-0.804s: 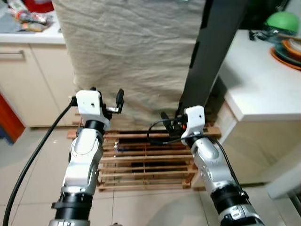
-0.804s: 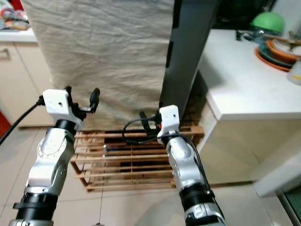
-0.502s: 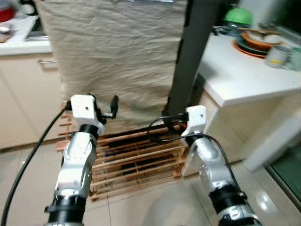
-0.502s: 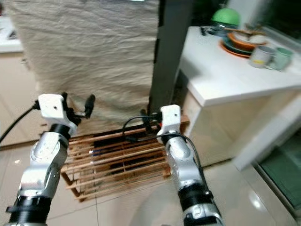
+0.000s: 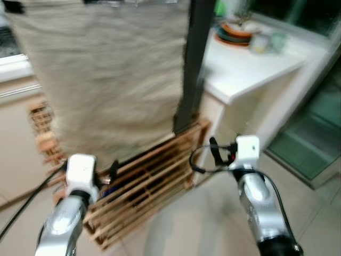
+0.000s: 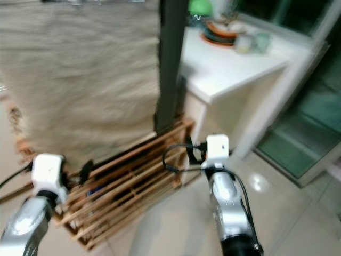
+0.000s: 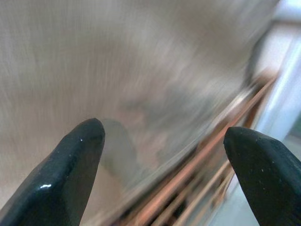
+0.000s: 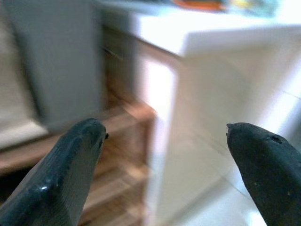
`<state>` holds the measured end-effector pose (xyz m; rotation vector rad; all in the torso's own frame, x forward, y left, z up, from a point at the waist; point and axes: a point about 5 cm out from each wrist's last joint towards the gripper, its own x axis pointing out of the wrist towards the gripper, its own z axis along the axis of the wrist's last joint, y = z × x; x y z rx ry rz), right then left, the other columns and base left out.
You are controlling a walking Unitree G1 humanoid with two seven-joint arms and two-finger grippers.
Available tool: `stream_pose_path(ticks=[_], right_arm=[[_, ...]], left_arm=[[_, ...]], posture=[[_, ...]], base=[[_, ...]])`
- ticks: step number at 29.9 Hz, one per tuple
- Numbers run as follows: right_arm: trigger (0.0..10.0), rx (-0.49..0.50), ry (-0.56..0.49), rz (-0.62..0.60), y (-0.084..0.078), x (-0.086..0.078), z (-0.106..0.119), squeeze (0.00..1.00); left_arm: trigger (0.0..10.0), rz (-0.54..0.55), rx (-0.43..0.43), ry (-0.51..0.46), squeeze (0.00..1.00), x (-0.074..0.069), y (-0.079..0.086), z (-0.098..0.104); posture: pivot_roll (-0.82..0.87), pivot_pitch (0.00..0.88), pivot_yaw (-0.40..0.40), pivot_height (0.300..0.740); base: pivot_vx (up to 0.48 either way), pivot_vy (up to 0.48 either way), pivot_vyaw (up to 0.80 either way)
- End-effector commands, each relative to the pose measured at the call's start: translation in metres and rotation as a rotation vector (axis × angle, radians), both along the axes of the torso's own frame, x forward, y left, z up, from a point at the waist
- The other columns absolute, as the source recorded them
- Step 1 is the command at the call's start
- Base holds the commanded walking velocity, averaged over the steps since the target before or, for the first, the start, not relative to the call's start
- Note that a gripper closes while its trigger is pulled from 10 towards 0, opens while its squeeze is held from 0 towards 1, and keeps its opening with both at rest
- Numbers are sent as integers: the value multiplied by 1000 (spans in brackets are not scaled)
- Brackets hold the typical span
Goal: Restocking fridge
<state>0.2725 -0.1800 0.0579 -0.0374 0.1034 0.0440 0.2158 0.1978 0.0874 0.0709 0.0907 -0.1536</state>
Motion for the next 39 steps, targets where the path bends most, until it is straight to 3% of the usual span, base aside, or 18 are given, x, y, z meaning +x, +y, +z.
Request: stream_pose_path(ticks=[1,2,7,12,20,28,39], right_arm=[[10000,22,-41,26,12,3,10,0],[10000,24,-41,23,10,-2,8,0],[10000,33,-4,72,16,-19,0,0],[10000,36,-15,81,18,-12,3,0],[10000,29,-13,112,24,-8,5,0],[10000,28,-10,141,31,-4,4,0],[10000,27,-10,144,32,-3,4,0]], left_arm=[[10000,-15,6,-68,0,-3,3,14],[10000,-42,-8,-83,0,-9,0,18],[10000,-130,12,-116,0,-13,-11,30],[10000,-170,-28,-157,0,-9,-23,41],[10000,-222,19,-159,0,-10,-28,46],[10000,-207,23,-148,0,11,-33,54],[10000,-220,14,-128,0,19,-36,50]], posture=[[-42,0,-6,740],[-35,0,-17,740],[-26,0,-28,740],[-30,0,-28,740],[-21,0,-32,740],[-19,0,-33,740],[-24,0,-28,740]], base=[[0,480,-781],[0,480,-781],[0,480,-775],[0,480,-538],[0,120,0],[0,0,0],[-429,0,0]])
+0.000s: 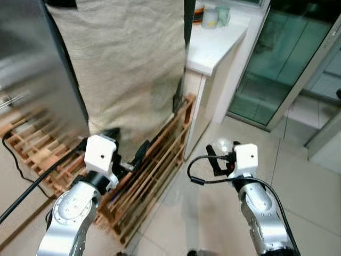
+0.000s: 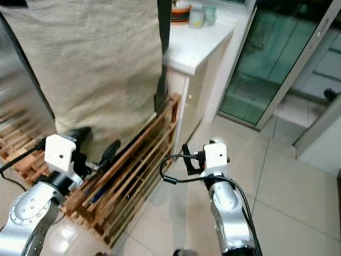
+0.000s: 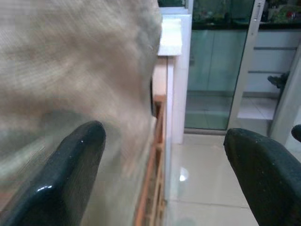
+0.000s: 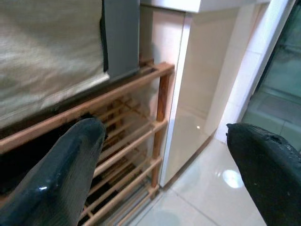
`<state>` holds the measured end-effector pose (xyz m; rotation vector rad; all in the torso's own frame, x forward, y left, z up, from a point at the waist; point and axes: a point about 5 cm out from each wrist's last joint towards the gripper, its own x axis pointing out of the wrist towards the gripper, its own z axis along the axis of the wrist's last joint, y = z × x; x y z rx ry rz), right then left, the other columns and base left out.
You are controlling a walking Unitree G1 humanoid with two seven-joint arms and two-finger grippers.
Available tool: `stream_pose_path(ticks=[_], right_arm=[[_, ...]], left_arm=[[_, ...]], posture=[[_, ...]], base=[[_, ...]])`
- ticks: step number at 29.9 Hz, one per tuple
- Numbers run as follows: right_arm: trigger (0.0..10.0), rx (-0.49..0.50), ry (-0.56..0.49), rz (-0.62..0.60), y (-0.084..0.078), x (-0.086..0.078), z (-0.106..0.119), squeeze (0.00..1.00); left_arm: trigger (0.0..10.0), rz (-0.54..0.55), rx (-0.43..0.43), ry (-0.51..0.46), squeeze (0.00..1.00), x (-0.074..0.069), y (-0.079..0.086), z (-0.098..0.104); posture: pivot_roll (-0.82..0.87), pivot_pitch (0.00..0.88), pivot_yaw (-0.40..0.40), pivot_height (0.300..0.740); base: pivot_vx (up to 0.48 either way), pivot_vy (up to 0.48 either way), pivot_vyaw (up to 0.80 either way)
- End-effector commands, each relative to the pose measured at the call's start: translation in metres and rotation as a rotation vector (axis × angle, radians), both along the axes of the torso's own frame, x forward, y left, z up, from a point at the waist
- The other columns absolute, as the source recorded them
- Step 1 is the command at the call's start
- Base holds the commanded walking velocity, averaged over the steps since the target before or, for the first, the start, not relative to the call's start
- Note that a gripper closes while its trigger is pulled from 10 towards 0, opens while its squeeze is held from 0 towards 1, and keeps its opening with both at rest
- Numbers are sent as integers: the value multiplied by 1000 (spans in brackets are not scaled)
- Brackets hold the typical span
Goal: Restocking fridge
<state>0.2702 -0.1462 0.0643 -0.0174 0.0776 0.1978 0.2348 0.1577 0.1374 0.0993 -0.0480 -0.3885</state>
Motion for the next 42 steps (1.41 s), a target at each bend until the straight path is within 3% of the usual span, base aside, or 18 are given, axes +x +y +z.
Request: stream_pose_path(ticks=[1,11,13,22,31,36,42], right_arm=[[10000,-1,11,-8,-2,0,-2,0],[10000,3,-26,-5,1,8,7,0],[10000,1,-33,-11,-1,10,9,0],[10000,-2,-44,-22,-1,10,10,0],[10000,-13,-51,-28,5,11,11,0],[10000,-38,-49,-36,-3,9,10,0],[10000,-21,-61,-37,0,8,12,0]], left_arm=[[10000,24,2,2,0,2,4,0],[10000,97,-33,-56,0,18,7,7],[10000,139,-70,-43,0,24,8,7],[10000,152,-86,-37,0,32,5,2],[10000,189,-97,-29,0,44,10,3],[10000,179,-102,-28,0,50,8,3],[10000,163,-90,-44,0,51,2,5]], posture=[[-24,0,-27,740],[-23,0,-27,740],[-29,0,-24,740],[-36,0,-22,740],[-52,0,0,740],[-66,0,8,740],[-54,0,6,740]], base=[[-480,0,0],[-137,0,0],[0,0,0],[0,0,0],[0,480,-533],[0,480,-800],[0,480,-800]])
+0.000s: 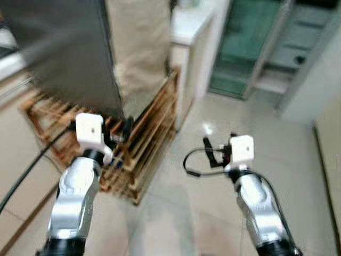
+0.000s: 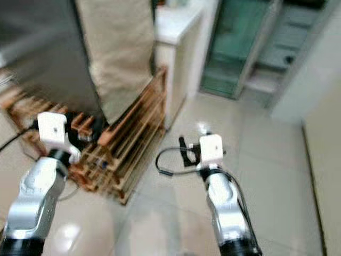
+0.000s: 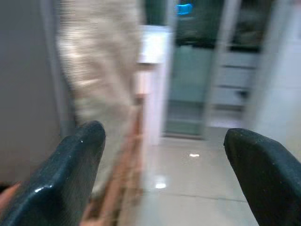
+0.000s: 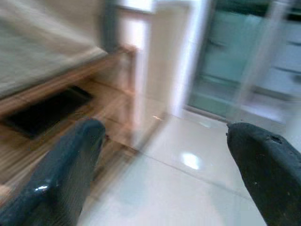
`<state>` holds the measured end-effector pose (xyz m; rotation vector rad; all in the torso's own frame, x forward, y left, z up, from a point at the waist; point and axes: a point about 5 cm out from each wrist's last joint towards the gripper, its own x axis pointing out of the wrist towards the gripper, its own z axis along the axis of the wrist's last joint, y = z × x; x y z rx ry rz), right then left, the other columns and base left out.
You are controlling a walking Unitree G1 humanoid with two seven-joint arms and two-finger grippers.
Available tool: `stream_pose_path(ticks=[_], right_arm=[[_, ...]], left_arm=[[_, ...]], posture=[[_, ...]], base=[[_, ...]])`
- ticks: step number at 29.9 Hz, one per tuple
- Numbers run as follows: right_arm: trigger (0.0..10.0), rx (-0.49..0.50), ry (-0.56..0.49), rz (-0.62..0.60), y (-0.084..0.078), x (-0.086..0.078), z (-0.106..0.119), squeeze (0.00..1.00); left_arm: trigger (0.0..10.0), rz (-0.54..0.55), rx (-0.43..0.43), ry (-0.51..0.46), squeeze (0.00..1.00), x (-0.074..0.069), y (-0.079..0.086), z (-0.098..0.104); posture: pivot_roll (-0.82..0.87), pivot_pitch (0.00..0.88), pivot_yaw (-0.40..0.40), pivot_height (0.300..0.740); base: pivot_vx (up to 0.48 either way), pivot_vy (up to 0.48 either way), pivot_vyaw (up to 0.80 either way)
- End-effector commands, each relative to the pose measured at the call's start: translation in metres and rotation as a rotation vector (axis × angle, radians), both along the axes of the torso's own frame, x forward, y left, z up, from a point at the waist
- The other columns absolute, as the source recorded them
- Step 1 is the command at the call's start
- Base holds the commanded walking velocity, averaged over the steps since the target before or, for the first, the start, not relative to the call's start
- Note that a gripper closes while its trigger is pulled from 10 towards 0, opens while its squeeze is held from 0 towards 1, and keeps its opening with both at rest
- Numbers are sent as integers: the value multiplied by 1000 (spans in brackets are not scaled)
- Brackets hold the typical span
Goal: Restocking fridge
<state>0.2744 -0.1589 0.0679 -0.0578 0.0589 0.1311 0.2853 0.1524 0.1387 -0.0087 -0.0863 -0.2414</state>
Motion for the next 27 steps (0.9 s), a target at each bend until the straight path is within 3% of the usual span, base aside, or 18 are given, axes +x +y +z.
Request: stream_pose_path(ticks=[1,4,10,12,13,14,16,17,18,20,23,27], right_arm=[[10000,27,-34,29,13,3,7,0],[10000,19,-32,42,17,5,6,0],[10000,54,-83,24,19,8,16,0],[10000,81,-104,-17,12,0,22,0],[10000,84,-113,-29,7,-10,25,0],[10000,84,-113,-29,7,-10,25,0],[10000,61,-120,-69,-13,-34,25,0],[10000,61,-120,-69,-13,-34,25,0],[10000,56,-115,-87,-21,-41,24,0],[10000,39,-118,-101,-35,-49,23,0],[10000,69,-142,-118,-37,-43,24,0],[10000,81,-178,-109,-27,-33,33,0]], left_arm=[[10000,22,39,-32,0,2,5,5],[10000,48,69,-29,0,2,6,5],[10000,96,41,-29,0,-1,12,4],[10000,125,35,-7,0,-12,23,-2],[10000,156,39,32,0,-24,37,-12],[10000,156,39,32,0,-24,37,-12],[10000,222,120,130,0,-56,66,-39],[10000,222,120,130,0,-56,66,-39],[10000,238,163,165,0,-67,74,-47],[10000,215,195,163,0,-78,72,-51],[10000,203,117,52,0,-59,51,-33],[10000,213,56,-39,0,-42,41,-8]], posture=[[-47,0,2,740],[-42,0,-3,740],[-16,0,-21,740],[-10,0,-29,740],[-11,0,-31,740],[-11,0,-31,740],[-16,0,-36,740],[-16,0,-36,740],[-19,0,-38,740],[-27,0,-41,740],[-31,0,-42,740],[-42,0,-37,740]], base=[[0,480,-800],[0,160,-267],[0,0,0],[0,0,0],[0,0,0],[0,0,0],[0,0,0],[0,0,0],[0,0,0],[0,0,0],[0,0,0],[219,0,0]])
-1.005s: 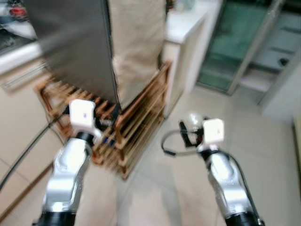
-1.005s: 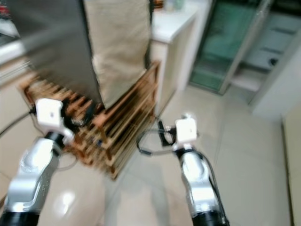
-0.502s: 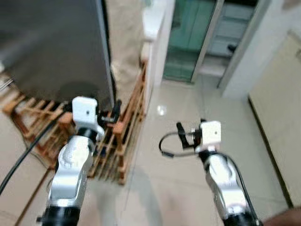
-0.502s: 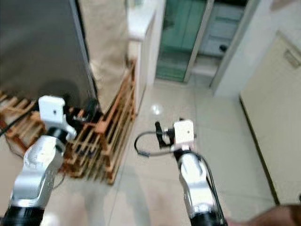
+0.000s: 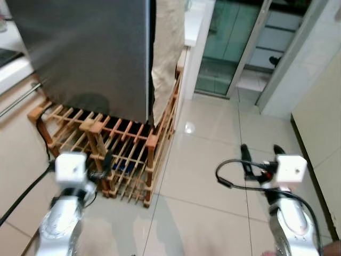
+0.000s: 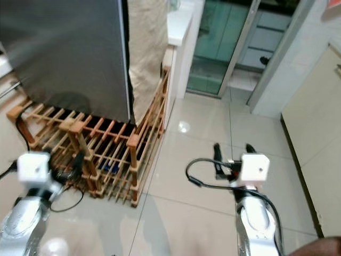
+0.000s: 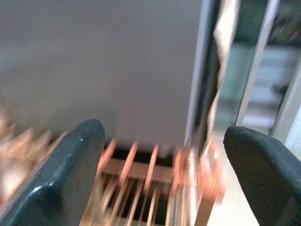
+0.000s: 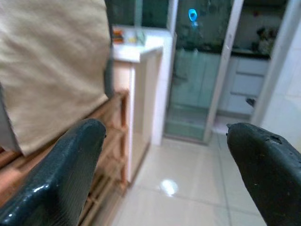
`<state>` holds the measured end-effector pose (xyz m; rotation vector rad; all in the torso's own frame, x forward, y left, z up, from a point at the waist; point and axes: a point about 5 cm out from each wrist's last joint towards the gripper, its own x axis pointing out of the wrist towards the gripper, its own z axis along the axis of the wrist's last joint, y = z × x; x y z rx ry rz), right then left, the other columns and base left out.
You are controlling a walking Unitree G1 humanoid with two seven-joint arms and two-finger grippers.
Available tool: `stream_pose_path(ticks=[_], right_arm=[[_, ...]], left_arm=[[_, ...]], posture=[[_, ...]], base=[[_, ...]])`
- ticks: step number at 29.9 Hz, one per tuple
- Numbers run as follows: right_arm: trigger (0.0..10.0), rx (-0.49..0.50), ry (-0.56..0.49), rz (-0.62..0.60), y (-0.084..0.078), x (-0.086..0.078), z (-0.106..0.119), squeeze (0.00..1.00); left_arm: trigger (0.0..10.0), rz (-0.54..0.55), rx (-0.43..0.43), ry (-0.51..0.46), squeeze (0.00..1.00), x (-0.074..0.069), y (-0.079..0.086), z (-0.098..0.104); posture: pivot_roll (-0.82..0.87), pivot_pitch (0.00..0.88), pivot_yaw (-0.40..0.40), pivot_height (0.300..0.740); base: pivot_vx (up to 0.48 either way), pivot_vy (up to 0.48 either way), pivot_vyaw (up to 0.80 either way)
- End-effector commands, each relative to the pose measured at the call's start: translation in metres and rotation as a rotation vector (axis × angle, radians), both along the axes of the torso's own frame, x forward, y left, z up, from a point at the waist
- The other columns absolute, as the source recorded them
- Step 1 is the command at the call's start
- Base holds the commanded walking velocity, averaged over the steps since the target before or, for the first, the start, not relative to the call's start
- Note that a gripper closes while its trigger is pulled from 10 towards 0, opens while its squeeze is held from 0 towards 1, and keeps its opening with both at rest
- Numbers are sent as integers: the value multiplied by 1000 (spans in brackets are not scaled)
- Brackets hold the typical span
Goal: Restocking fridge
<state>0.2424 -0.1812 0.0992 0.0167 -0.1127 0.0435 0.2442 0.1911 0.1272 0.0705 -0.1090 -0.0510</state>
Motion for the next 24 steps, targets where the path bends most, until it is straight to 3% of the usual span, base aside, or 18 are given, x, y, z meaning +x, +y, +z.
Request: stream_pose_path(ticks=[1,4,13,18,24], right_arm=[[10000,-1,-8,-25,-5,-1,2,0],[10000,0,-35,-19,0,9,12,0],[10000,-19,-21,22,12,20,10,0],[10000,-23,-5,34,15,20,7,0],[10000,-25,12,56,17,21,4,0]], left_arm=[[10000,19,-11,-9,0,0,2,4],[10000,-63,-27,-61,0,7,-13,20],[10000,-93,-29,-51,0,18,-21,22],[10000,-100,-50,-53,0,17,-24,21],[10000,-59,-64,-65,0,20,-21,25]], posture=[[-42,0,-37,740],[-52,0,-19,740],[-59,0,-10,740],[-59,0,-9,740],[-56,0,-9,740]], base=[[439,0,0],[451,0,0],[452,0,0],[458,0,0],[52,0,0]])
